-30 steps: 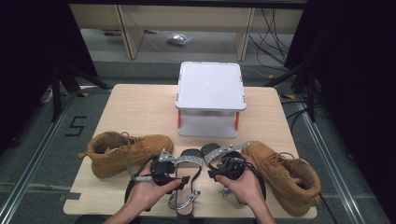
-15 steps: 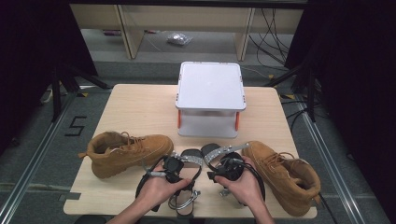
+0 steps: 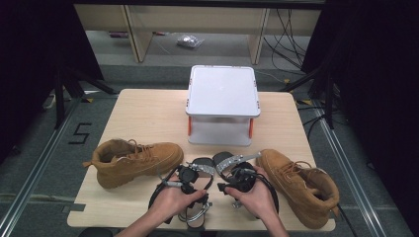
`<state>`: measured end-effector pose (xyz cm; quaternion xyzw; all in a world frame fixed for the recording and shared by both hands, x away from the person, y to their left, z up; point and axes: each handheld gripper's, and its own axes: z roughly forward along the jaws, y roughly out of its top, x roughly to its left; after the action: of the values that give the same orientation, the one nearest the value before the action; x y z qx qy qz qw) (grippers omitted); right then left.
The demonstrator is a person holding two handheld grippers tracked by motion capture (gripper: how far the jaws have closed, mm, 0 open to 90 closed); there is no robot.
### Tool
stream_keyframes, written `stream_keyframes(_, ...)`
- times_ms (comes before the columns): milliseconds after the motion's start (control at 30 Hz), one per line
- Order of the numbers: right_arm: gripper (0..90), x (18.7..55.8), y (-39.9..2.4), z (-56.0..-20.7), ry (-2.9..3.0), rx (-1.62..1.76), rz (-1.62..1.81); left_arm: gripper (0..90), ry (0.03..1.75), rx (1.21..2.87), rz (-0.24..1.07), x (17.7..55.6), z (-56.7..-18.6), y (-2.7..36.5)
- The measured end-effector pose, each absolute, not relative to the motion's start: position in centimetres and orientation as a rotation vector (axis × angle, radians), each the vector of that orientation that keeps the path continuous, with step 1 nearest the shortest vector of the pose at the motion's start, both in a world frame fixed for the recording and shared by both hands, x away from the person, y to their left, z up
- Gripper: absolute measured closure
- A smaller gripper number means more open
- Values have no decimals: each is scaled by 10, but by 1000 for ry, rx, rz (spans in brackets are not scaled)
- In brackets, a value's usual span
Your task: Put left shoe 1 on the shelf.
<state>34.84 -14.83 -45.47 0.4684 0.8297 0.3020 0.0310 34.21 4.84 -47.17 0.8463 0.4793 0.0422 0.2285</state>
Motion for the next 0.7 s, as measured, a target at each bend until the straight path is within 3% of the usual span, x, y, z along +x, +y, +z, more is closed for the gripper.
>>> stream_keyframes(467, 469, 348, -148, -455, 2570, 1445, 927, 252, 1407, 2325, 44, 344, -469, 50)
stream_keyframes(700, 466, 347, -147, -454, 2579, 1450, 925, 221, 1441, 2302, 38, 343, -472, 50)
